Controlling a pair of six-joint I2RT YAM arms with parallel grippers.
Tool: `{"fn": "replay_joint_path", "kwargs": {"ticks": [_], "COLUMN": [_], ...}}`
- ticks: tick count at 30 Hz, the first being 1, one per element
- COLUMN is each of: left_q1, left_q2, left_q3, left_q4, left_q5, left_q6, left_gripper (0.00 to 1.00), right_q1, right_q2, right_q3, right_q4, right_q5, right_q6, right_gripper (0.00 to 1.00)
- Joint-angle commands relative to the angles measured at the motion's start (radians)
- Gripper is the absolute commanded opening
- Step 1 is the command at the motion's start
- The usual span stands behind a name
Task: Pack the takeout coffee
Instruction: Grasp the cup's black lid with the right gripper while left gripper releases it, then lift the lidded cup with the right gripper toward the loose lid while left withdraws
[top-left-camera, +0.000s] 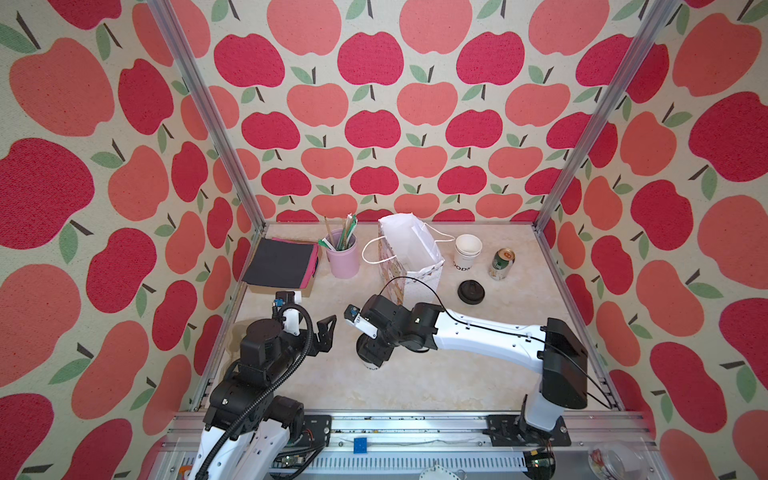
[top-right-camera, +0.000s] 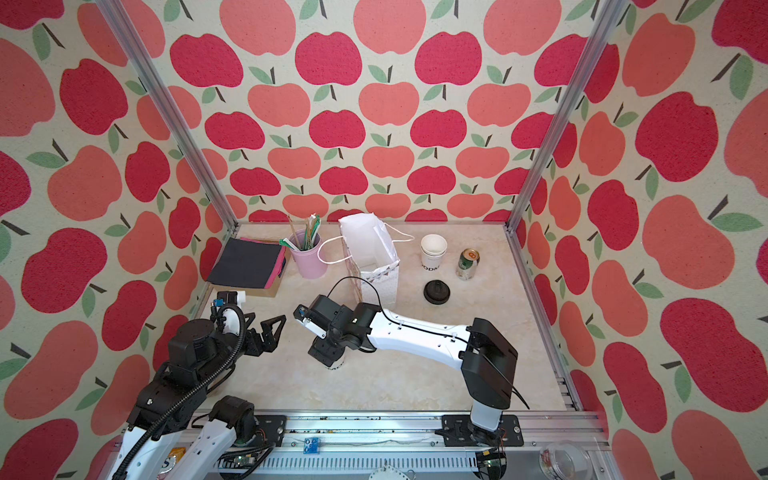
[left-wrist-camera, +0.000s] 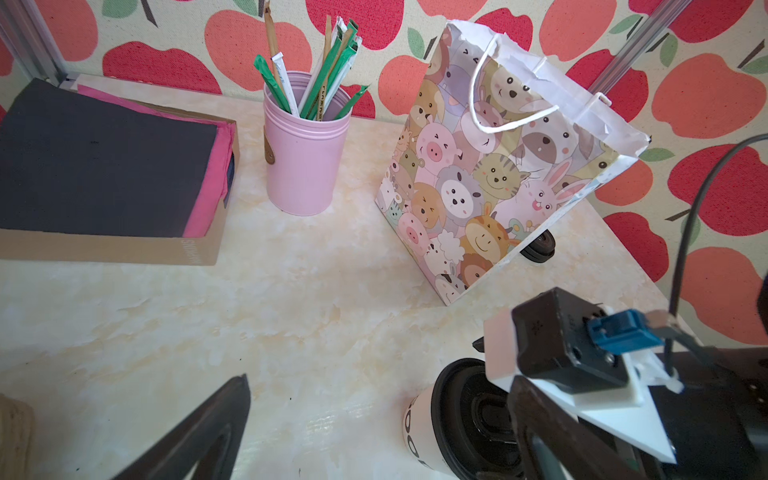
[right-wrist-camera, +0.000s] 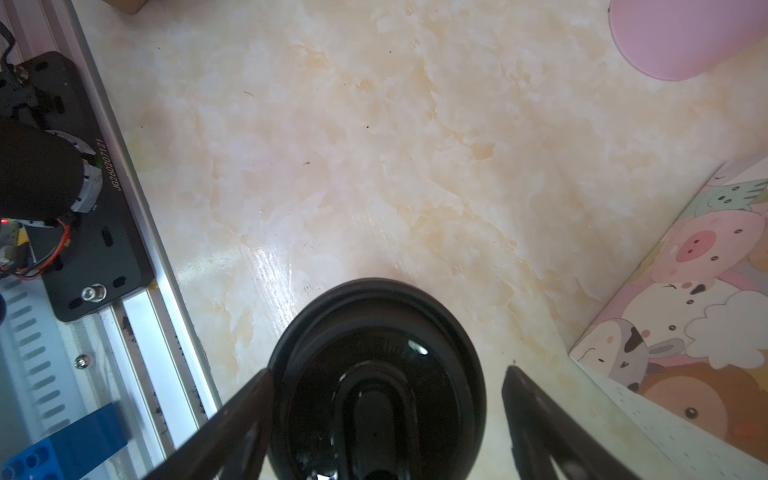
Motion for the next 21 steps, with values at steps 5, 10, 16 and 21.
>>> {"fn": "replay_joint_path", "kwargs": {"ticks": [5, 10, 16, 21], "left_q1": [0.003, 0.003, 0.003, 0.003], "left_q2": [-0.011, 0.006, 0.005, 0.006], "left_q3": [-0.024, -0.023, -0.025, -0.026], "left_q4": [0.018, 0.017, 0.017, 0.017], "left_q5": [0.012, 0.015, 0.006, 0.007], "left_q6": [0.027, 0.026, 0.026, 0.025], "left_gripper": [0.99, 0.99, 0.99, 0.99], "right_q1": [0.017, 0.02, 0.02, 0.018], "right_q2": [0.039, 0.044, 0.027, -0.023], "right_q3": [0.044, 0.033, 0.015, -0.016], "right_q4": [-0.089, -0.094, -0.081, -0.053], "right_q5": [0.049, 0.064, 0.077, 0.097], "right_q6": [-0.009, -0.002, 0.011, 0.022], "right_gripper": [0.77, 0.7, 0.68, 0.67]}}
